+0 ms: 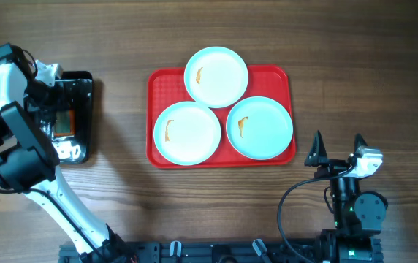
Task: Clean dirty plates on tray and stack at the side
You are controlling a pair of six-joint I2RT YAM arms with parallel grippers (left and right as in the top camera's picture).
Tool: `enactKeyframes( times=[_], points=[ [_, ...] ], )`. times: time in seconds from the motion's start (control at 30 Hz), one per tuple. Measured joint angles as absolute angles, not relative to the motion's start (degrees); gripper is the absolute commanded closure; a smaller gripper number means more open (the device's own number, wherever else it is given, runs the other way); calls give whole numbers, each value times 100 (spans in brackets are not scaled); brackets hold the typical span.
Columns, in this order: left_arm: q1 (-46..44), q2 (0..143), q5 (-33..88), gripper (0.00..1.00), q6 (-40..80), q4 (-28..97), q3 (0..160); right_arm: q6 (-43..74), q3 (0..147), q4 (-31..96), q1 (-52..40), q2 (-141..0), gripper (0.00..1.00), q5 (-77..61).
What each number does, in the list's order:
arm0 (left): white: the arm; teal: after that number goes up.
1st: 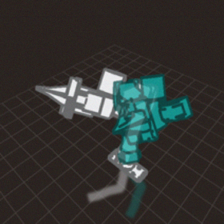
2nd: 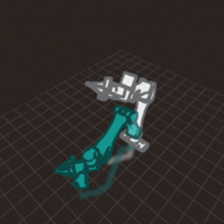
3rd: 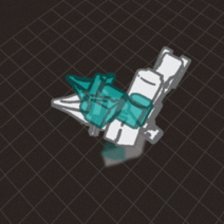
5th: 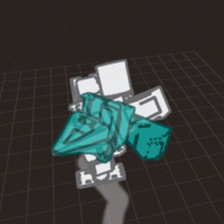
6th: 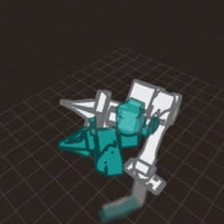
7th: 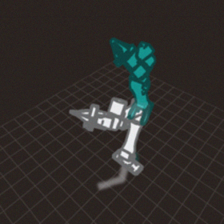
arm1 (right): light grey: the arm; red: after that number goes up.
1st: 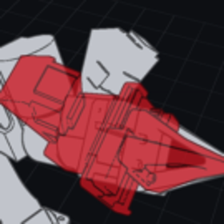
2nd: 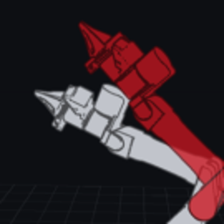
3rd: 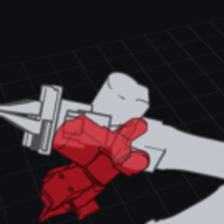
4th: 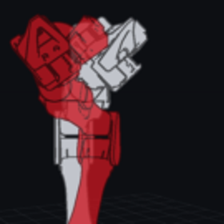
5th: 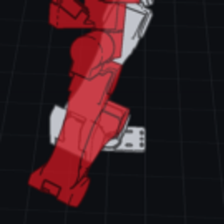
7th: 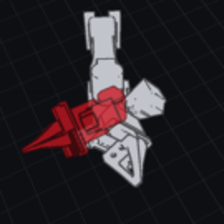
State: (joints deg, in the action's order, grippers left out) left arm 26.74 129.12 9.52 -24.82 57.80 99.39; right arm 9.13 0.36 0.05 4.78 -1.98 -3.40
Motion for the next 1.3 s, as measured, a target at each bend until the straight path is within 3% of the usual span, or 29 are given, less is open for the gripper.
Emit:
enactKeyframes(
  times=[0.03, 0.17, 0.3, 0.53, 0.73, 0.93, 1.03, 1.2, 1.23, 1.3],
  points=[
    [2674, 12899, 954, 0, -2480, 5885, 9939, 913, 36, 5, 478, -198, 0, -338],
    [2674, 12783, 954, 27, -2464, 6442, 9937, 913, 36, 5, 475, -198, 1, -338],
    [2674, 12783, 939, 38, -2482, 6600, 9933, 913, 36, 5, 475, -198, 0, -340],
    [2674, 12783, 659, 41, -2480, 6604, 9909, 913, 36, 5, 478, -198, 0, -340],
    [2674, 12783, 198, 32, -2464, 6501, 9727, 913, 36, 8, 478, -198, 0, -338],
    [2606, 12783, -193, 35, -2368, 6346, 9688, 913, 36, 5, 475, -198, 0, -338],
    [2383, 12783, -370, 43, -2370, 6313, 9688, 913, 36, 5, 478, -198, 0, -340],
    [2178, 12761, -508, 41, -2351, 6206, 9594, 913, 36, 5, 478, -198, 0, -338],
    [2196, 12733, -510, 44, -2349, 6160, 9546, 913, 36, 5, 478, -198, 0, -338],
    [2246, 12652, -508, 65, -2355, 6097, 9404, 913, 36, 5, 478, -198, 0, -338]
  ],
)
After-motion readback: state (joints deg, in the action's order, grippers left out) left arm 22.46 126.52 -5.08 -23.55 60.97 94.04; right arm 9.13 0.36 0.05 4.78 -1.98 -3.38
